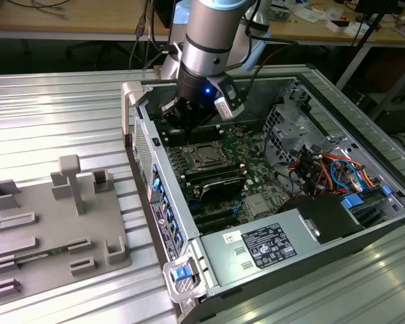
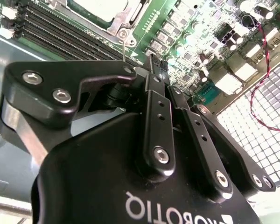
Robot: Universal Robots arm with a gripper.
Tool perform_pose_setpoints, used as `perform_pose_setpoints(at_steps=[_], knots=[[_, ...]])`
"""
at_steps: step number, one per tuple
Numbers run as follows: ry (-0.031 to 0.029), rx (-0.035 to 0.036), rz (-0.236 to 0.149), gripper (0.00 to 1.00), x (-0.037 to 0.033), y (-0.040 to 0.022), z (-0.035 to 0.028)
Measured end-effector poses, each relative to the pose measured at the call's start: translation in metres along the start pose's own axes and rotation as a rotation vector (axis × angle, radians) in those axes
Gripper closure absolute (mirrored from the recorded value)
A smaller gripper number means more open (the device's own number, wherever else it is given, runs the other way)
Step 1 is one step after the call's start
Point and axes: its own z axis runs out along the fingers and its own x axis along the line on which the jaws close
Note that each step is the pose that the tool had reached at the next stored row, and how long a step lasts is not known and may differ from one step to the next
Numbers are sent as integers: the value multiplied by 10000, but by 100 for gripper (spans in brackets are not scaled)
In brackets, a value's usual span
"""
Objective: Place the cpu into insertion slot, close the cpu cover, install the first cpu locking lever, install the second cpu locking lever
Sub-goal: 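Install the first cpu locking lever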
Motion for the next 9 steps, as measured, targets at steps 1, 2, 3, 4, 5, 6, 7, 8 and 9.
perform_pose_setpoints(at_steps=[1,2,3,4,5,6,7,8,9], knots=[[-2,1,-48,89,-1,13,1],[-1,2,-87,89,-1,29,2],[1,2,-131,89,-2,47,3],[0,2,-158,89,-2,57,4],[1,1,-197,89,-3,71,5],[3,2,-235,89,-4,84,5],[4,3,-266,89,-5,94,6],[5,3,-295,89,-7,101,7],[5,3,-313,89,-9,105,8]])
